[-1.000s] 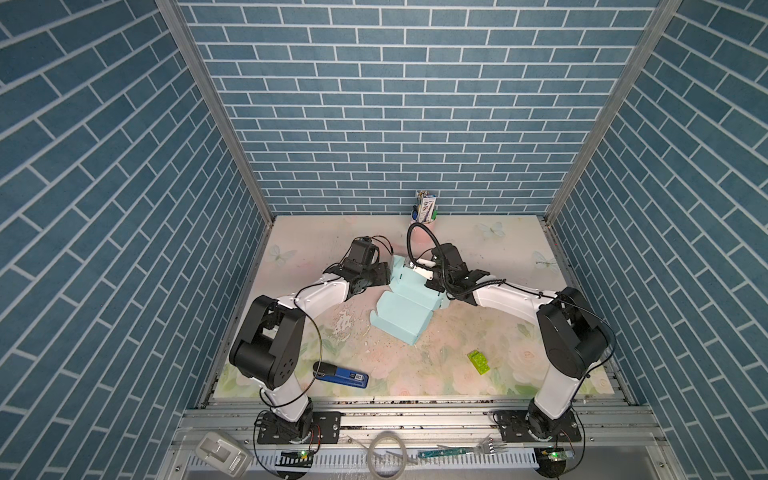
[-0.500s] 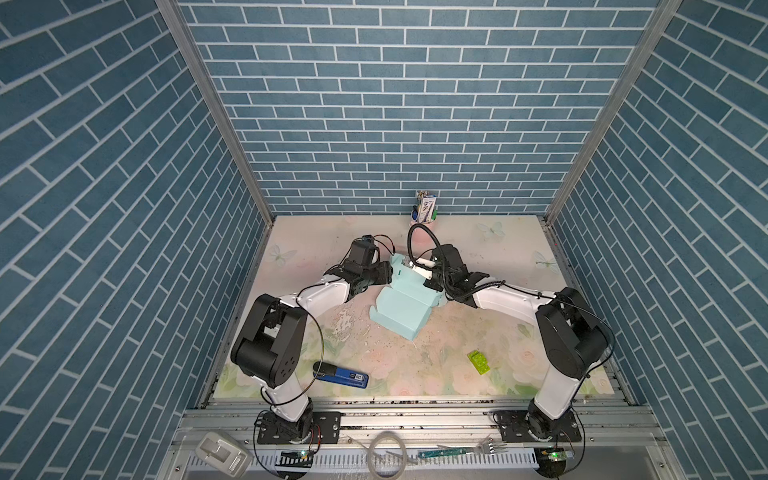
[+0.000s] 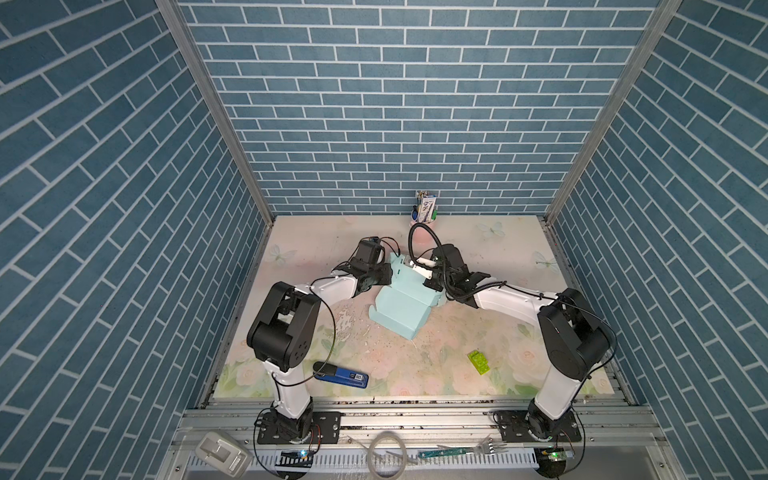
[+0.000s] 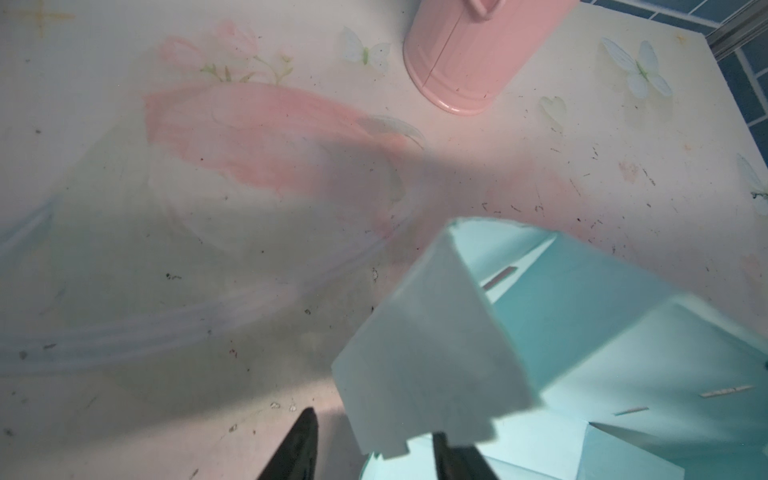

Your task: Fold the paper box

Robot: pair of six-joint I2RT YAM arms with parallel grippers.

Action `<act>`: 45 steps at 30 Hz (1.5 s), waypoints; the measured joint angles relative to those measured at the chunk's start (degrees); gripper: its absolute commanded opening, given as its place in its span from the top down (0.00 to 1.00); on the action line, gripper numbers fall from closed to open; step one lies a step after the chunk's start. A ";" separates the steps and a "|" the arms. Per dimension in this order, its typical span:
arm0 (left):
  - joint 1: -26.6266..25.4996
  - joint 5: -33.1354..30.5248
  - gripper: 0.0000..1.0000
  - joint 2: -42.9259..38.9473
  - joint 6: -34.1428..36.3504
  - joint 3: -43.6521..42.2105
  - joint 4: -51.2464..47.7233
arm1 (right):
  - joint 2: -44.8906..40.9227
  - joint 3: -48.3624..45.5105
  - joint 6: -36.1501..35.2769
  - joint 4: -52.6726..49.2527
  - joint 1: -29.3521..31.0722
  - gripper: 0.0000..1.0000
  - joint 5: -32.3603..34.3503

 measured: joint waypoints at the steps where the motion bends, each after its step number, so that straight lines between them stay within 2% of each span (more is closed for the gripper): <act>1: -0.26 -0.24 0.72 0.33 0.44 0.74 -0.09 | 0.00 0.00 0.11 0.00 0.00 1.00 -0.04; 3: -0.76 -0.59 0.83 1.07 1.07 2.29 -0.07 | 0.00 0.00 0.17 0.00 0.02 1.00 -0.13; 6: -1.16 -1.60 0.92 1.38 1.77 2.99 -0.20 | 0.00 0.00 0.52 0.00 -0.04 1.00 0.07; 12: -1.14 -2.93 1.00 0.92 2.27 2.56 -0.96 | 0.00 0.00 0.55 0.00 -0.07 1.00 0.37; 25: -1.31 -1.38 1.00 -4.98 1.77 -1.75 -1.01 | 0.00 0.00 0.55 1.44 -0.02 1.00 -0.09; 41: -1.31 3.34 1.00 -5.18 -2.73 -0.55 -2.45 | 0.04 0.02 0.55 1.62 -0.04 1.00 0.07; 45: -1.31 3.82 0.96 -5.18 -3.58 -2.25 -0.31 | 0.04 0.02 0.55 1.49 -0.02 1.00 0.07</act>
